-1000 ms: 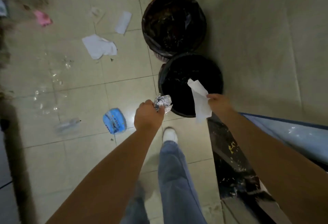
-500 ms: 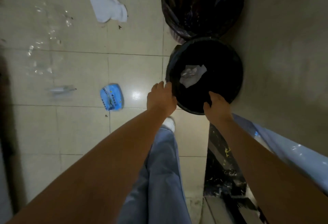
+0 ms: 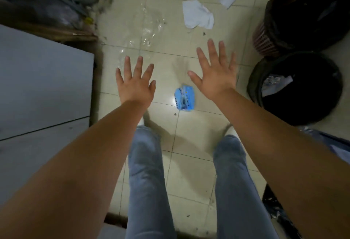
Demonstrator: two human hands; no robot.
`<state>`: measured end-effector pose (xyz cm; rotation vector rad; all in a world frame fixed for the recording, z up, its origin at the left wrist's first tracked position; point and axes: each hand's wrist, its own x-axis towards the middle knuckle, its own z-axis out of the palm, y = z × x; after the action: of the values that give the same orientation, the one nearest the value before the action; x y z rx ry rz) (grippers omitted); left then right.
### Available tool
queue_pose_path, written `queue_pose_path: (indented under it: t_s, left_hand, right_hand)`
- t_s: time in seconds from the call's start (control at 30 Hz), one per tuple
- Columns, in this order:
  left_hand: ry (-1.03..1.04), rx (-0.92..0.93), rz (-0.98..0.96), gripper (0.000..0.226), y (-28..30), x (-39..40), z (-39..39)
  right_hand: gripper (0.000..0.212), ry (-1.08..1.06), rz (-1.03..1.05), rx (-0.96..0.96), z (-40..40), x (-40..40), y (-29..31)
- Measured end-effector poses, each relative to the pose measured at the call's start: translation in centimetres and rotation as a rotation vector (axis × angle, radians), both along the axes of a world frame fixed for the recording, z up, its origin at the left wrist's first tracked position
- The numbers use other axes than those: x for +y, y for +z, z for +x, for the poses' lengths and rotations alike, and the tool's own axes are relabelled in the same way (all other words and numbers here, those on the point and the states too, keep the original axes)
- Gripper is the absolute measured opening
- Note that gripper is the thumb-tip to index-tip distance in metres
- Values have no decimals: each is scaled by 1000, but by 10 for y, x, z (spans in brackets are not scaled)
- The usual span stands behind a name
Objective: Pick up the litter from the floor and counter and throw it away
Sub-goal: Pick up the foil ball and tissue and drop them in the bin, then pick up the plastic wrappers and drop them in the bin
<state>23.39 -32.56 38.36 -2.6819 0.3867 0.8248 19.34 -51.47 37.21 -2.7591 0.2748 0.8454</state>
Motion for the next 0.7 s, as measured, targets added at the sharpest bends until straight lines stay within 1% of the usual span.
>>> queue_pose_path:
  t_s: [0.07, 0.13, 0.33, 0.43, 0.57, 0.63, 0.7]
  left_hand:
    - [-18, 15, 24, 54, -7, 41, 20]
    - [-44, 74, 33, 55, -17, 77, 44]
    - [-167, 141, -40, 56, -49, 159, 105]
    - [-196, 201, -26, 58, -83, 185, 117]
    - [-158, 300, -19, 62, -143, 203, 119]
    - [-174, 335, -4, 63, -179, 203, 119]
    - [-210, 344, -4, 58, -221, 199, 119]
  right_hand:
    - [66, 5, -12, 2, 21, 39, -4]
    - [66, -42, -14, 27, 40, 77, -10]
    - [66, -313, -37, 165, 61, 172, -50]
    - [66, -435, -13, 213, 56, 199, -79]
    - [64, -572, -4, 337, 40, 218, -140]
    - [63, -670, 0, 395, 33, 221, -182]
    - [63, -739, 4, 418, 28, 224, -229]
